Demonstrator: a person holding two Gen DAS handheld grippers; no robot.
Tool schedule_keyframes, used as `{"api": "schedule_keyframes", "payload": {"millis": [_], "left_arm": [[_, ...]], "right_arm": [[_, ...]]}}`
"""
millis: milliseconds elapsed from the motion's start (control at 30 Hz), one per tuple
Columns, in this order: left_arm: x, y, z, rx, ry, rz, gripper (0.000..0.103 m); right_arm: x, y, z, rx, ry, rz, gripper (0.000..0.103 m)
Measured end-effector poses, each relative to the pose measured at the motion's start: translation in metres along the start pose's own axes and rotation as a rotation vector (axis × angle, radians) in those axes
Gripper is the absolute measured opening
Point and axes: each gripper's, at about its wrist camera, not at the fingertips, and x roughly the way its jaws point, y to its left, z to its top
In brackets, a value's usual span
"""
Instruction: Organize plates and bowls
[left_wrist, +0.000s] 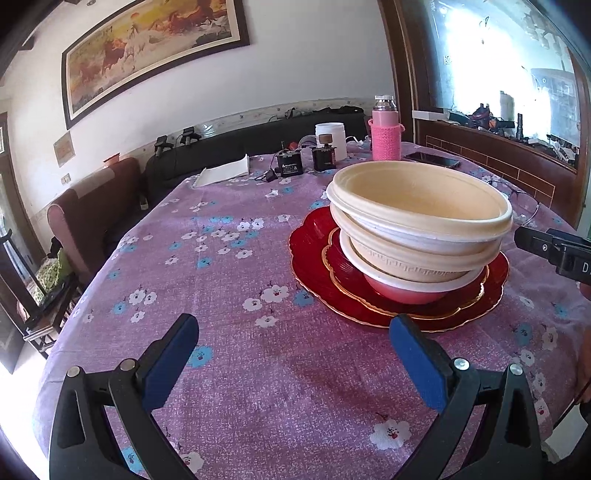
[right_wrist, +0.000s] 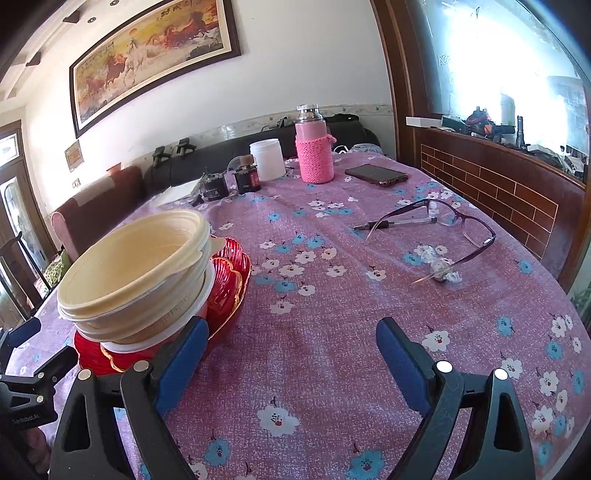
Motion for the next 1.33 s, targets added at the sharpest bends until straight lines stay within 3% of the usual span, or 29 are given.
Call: {"api": "schedule_keyframes", "payload": {"millis": [933,1333], "left_arm": [[-0.011,0.006,-0.001,-0.006,-0.004,0.006,0.103],[-0.014,0.015,-0.002,-0.038,0.015,-0.044,0.103]], "right_arm": [[0.001,-0.003,0.0,0.011,0.008,-0.015,0.094],[0.0,-0.005,0.0,0.017,0.009,-0.02,0.094]]}}
